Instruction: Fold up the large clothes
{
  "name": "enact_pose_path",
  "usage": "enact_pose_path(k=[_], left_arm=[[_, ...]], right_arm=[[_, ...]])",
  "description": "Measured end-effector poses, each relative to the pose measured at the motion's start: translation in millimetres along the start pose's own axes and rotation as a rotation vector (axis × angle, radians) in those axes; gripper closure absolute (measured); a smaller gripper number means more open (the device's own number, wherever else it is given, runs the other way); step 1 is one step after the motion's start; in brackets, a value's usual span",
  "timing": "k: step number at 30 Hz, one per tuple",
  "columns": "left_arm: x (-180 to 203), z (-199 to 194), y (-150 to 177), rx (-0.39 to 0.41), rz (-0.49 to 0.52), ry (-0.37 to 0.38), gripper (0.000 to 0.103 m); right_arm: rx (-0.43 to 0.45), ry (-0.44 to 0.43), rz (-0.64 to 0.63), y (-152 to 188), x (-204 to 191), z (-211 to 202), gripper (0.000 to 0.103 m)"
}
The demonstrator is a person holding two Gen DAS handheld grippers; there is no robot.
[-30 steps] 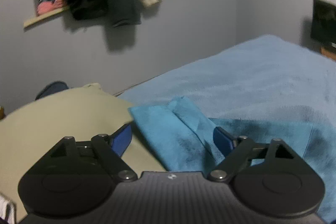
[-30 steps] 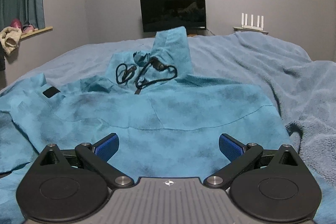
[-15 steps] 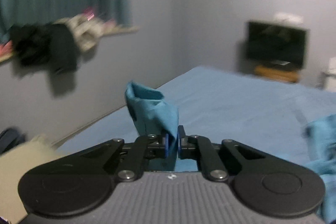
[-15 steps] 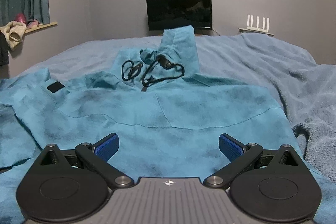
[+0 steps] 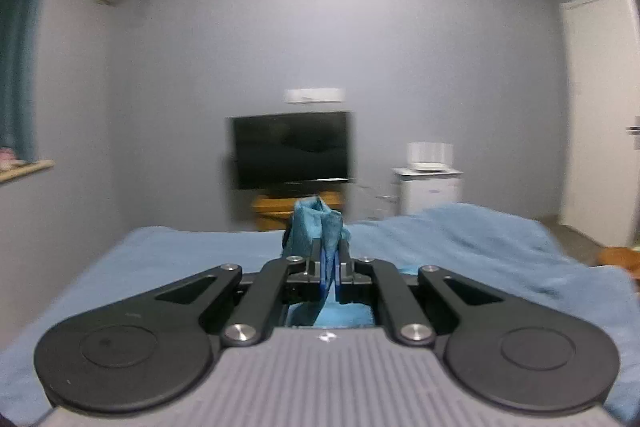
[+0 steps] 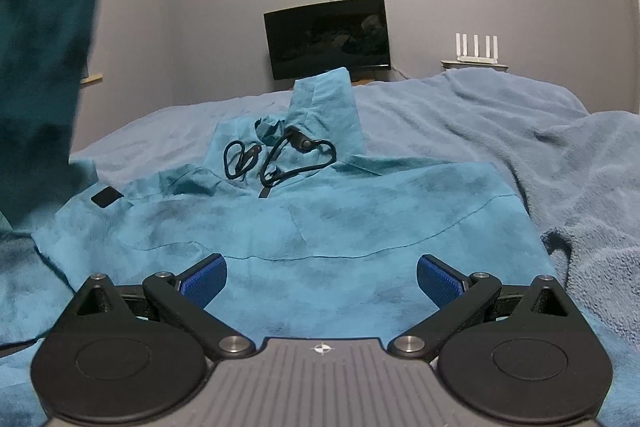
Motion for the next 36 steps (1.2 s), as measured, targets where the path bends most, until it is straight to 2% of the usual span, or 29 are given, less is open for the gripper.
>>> enact_pose_path(k=[7, 9, 11, 13, 14, 15, 16, 18, 21, 24, 27, 31, 33, 34, 35, 36], left_arm=[[148, 65, 36, -0.106, 0.011, 0.168, 0.103], [190, 81, 61, -0.184, 0.001, 0.23, 0.103], [220, 96, 89, -0.324, -0.032, 0.322, 0.101], [241, 107, 115, -0.476, -0.034, 0.373, 0.092], [244, 107, 120, -0.489, -0.021, 0.378, 0.088], [242, 106, 122, -0.469, 0.005, 0.375, 0.075], [240, 102, 122, -0.444, 0.024, 0.364, 0.052], [220, 92, 116, -0.383, 0.019, 0.333, 0.025], [162, 78, 110, -0.36, -0.034, 0.277, 0.025], [93, 74, 119, -0.364, -0.103, 0.166, 0.025], [26, 70, 143, -0.389, -0.154, 0.045, 0.025], [-56, 56, 184, -0.407, -0.147, -0.134, 0.025], [-87, 48, 208, -0.425, -0.128, -0.214, 0.025], [-97, 44, 219, -0.436, -0.124, -0.234, 0.025], [-104, 40, 228, -0.445, -0.125, -0.246, 0.025], [-111, 36, 240, -0.457, -0.13, -0.254, 0.025]], right_arm=[[-0.007, 0.005, 0.053, 8, 16, 6, 0.0], [-0.015, 0.002, 0.086, 12, 21, 8, 0.0], [-0.019, 0.0, 0.113, 14, 25, 10, 0.0], [-0.018, -0.005, 0.123, 16, 26, 11, 0.0], [-0.017, -0.007, 0.123, 16, 26, 11, 0.0], [-0.018, -0.008, 0.123, 16, 26, 11, 0.0], [-0.018, -0.01, 0.121, 16, 25, 11, 0.0], [-0.015, -0.02, 0.118, 16, 24, 11, 0.0], [-0.024, -0.033, 0.126, 17, 23, 13, 0.0], [-0.027, -0.038, 0.142, 18, 24, 14, 0.0], [-0.025, -0.054, 0.182, 18, 28, 14, 0.0], [-0.032, -0.063, 0.23, 19, 31, 18, 0.002], [-0.049, -0.066, 0.269, 20, 35, 26, 0.011], [-0.062, -0.066, 0.297, 22, 39, 30, 0.028], [-0.077, -0.068, 0.333, 24, 43, 34, 0.051], [-0.088, -0.067, 0.371, 27, 49, 38, 0.064]])
Point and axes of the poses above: each gripper's, at about its wrist camera, not at the fingertips, and z roughly the way its jaws point, x to its right, y to its underside, the point moved 8 cm from there along z, roughly the way its jaws point, and after that the axes turned 12 degrees about -z, right-handed, at the moved point
